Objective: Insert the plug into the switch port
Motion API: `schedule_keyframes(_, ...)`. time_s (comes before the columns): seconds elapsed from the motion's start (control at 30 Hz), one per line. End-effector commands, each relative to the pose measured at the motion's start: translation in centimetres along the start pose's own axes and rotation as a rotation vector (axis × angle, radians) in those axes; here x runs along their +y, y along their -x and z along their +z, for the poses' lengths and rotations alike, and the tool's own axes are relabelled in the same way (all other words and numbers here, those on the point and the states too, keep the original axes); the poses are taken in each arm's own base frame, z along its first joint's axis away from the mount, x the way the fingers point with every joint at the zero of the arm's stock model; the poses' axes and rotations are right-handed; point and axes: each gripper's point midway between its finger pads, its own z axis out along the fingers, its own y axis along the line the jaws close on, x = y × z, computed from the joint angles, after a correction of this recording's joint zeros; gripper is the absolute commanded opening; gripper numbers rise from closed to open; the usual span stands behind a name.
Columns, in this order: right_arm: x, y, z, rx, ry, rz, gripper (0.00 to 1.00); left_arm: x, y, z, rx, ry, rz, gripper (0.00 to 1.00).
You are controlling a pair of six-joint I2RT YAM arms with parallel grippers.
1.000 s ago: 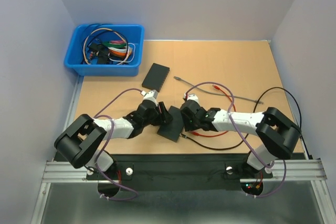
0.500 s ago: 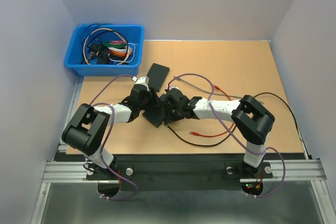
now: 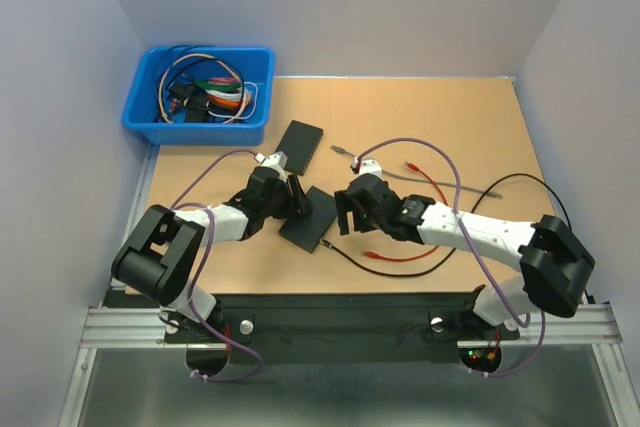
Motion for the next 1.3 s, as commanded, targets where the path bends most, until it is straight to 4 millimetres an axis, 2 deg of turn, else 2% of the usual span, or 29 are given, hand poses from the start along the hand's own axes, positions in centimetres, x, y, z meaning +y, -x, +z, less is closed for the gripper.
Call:
schedule_keyframes(0.0,-2.9,-3.5,-1.0,0.086,-0.112,0.027,0.86,2.3,-4.6,-1.1,0.156,0.076,-0.020,0.61)
schedule_keyframes(0.03,-2.9,-3.6,-1.1,0.092,-0.112,0.041,0.86,2.3,-4.7,-1.2,0.157,0.074,-0.020,0.61)
schedule_keyframes(0.17,-4.2,-7.4,-1.4,0.178,-0.132,0.099,0.84,2.2,-4.6,-1.5,0.149,0.072,-0.017,0.61)
schedule_keyframes(0.3,-5.2,-9.2,-1.6,0.205,-0.155,0.145,0.81,2.2,-4.6,-1.6,0.146,0.068,-0.019,0.61)
schedule_keyframes(0.6,-5.8,-10.7,-1.9,0.236,-0.155,0.142,0.75,2.1,-4.6,-1.6,0.143,0.063,-0.014,0.61)
schedule_keyframes(0.83,-5.5,-10.9,-1.9,0.239,-0.128,0.133,0.72,2.1,-4.5,-1.7,0.139,0.060,-0.010,0.61)
schedule_keyframes(1.1,-5.5,-13.4,-0.4,0.325,-0.131,0.102,0.53,2.1,-4.6,-1.7,0.138,0.056,-0.009,0.61)
schedule_keyframes(1.27,-5.4,-13.2,0.3,0.312,-0.139,0.090,0.36,2.1,-4.6,-1.8,0.137,0.055,-0.010,0.61)
